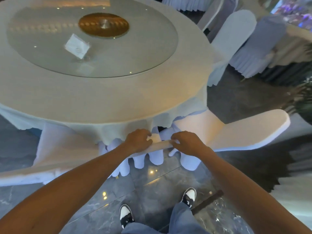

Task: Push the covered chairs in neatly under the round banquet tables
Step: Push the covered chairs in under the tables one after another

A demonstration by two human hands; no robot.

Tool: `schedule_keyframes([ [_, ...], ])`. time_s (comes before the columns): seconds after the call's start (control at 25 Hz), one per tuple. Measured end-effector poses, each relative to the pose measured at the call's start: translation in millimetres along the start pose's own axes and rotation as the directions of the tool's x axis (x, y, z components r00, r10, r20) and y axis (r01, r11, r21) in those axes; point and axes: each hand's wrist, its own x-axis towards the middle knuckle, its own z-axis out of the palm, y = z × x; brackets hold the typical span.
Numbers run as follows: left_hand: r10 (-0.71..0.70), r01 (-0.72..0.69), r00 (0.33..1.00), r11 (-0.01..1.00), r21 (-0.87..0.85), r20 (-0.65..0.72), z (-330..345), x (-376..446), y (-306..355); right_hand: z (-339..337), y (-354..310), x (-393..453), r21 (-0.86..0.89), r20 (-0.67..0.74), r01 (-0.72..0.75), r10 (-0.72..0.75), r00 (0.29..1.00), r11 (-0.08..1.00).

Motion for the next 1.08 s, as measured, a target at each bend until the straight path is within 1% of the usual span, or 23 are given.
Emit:
schedule_keyframes([
  [0.04, 0.020, -0.020, 1.000, 1.000, 0.012, 0.008, 7, 11, 18, -3, 24, -3, -0.013, -0.039, -0.029, 0.028, 0.999, 0.999],
  [0.12, 0.094, -0.096, 0.995, 0.994, 0.045, 0.039, 25, 38, 70, -15, 85, -17, 0.013, -0.102, -0.082, 0.083, 0.991, 0.997],
  [0.2, 0.134, -0.140, 0.989, 0.984, 0.107, 0.057, 42, 65, 121, -27, 146, -29, -0.009, -0.125, -0.119, 0.117, 0.985, 0.993],
  [0.24, 0.134, -0.140, 0.989, 0.982, 0.124, 0.059, 49, 79, 143, -33, 173, -33, -0.026, -0.140, -0.133, 0.128, 0.982, 0.991],
  [0.32, 0.131, -0.138, 0.988, 0.986, 0.095, 0.077, 70, 112, 204, -51, 243, -45, -0.047, -0.156, -0.166, 0.156, 0.975, 0.985],
  [0.4, 0.121, -0.130, 0.987, 0.988, 0.087, 0.105, 87, 139, 265, -67, 310, -52, -0.031, -0.178, -0.193, 0.185, 0.967, 0.981],
  [0.52, 0.151, -0.157, 0.986, 0.984, 0.082, 0.071, 111, 167, 345, -88, 388, -63, -0.006, -0.160, -0.227, 0.223, 0.962, 0.974],
  [0.64, 0.136, -0.141, 0.987, 0.988, 0.061, 0.080, 134, 186, 407, -106, 438, -74, 0.035, -0.163, -0.263, 0.265, 0.950, 0.964],
  [0.8, 0.220, -0.224, 0.968, 0.974, 0.025, 0.120, 154, 211, 471, -117, 476, -89, 0.083, -0.191, -0.291, 0.302, 0.934, 0.953],
  [0.92, 0.280, -0.285, 0.953, 0.958, 0.028, 0.113, 168, 235, 505, -116, 507, -96, 0.086, -0.228, -0.326, 0.337, 0.913, 0.941],
  [1.0, 0.280, -0.286, 0.950, 0.958, 0.025, 0.139, 180, 245, 523, -114, 528, -102, 0.085, -0.192, -0.346, 0.356, 0.915, 0.935],
  [1.08, 0.281, -0.289, 0.940, 0.957, 0.016, 0.196, 195, 253, 537, -109, 551, -110, 0.028, -0.149, -0.334, 0.334, 0.931, 0.942],
])
